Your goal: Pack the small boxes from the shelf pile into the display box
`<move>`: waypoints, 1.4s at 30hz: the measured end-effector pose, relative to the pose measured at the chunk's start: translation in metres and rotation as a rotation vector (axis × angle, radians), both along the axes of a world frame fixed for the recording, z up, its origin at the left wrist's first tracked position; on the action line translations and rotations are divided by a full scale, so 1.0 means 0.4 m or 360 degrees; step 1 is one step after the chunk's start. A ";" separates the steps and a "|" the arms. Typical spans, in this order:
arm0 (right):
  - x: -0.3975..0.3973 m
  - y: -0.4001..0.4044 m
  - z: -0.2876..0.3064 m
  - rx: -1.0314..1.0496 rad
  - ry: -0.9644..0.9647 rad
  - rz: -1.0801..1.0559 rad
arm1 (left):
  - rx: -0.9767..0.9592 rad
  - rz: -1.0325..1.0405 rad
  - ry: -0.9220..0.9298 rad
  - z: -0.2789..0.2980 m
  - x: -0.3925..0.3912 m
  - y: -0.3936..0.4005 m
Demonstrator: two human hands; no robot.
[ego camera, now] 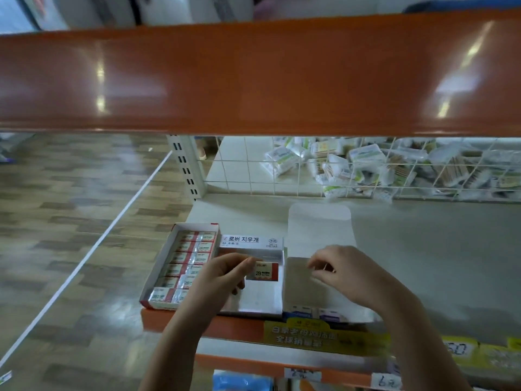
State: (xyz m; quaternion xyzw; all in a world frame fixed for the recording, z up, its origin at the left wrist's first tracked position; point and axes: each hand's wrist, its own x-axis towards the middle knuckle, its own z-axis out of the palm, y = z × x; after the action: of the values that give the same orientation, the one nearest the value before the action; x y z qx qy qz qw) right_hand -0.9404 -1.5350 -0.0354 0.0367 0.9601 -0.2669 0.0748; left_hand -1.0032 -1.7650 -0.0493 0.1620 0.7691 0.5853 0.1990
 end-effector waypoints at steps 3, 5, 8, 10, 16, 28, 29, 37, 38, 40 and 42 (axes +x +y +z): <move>-0.037 -0.052 0.027 0.0041 0.0169 0.0046 | 0.0000 0.0107 0.0046 0.013 -0.018 -0.068; -0.060 -0.098 0.041 0.0041 0.0254 0.0106 | -0.0032 0.0202 0.0096 0.017 -0.039 -0.118; -0.089 -0.173 0.050 -0.0024 0.0275 0.0232 | -0.0146 0.0282 0.0160 0.016 -0.074 -0.194; -0.108 -0.220 0.044 -0.0042 0.0257 0.0299 | -0.0206 0.0272 0.0156 0.016 -0.094 -0.237; -0.159 -0.325 0.000 -0.0036 0.0107 0.0275 | -0.0518 0.0222 0.0302 0.003 -0.146 -0.329; -0.200 -0.378 -0.062 -0.0039 0.0025 0.0125 | -0.1094 0.0000 0.0684 -0.003 -0.184 -0.330; -0.200 -0.378 -0.063 -0.0043 0.0031 0.0118 | -0.1118 0.0005 0.0722 -0.006 -0.185 -0.325; -0.198 -0.380 -0.074 -0.0068 0.0049 0.0070 | -0.1256 0.0015 0.0939 -0.019 -0.187 -0.323; -0.198 -0.381 -0.075 -0.0063 0.0049 0.0067 | -0.1283 -0.0009 0.0985 -0.021 -0.188 -0.324; -0.199 -0.382 -0.075 -0.0050 0.0048 0.0065 | -0.1323 -0.0065 0.1054 -0.030 -0.190 -0.323; -0.200 -0.382 -0.077 -0.0051 0.0045 0.0062 | -0.1330 -0.0091 0.1091 -0.038 -0.188 -0.320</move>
State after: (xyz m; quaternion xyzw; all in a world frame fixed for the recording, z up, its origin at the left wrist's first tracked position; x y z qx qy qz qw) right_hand -1.0204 -1.6879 -0.0661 0.0131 0.9572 -0.2811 0.0670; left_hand -1.0784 -1.8930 -0.0644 0.2717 0.9525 0.1376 -0.0001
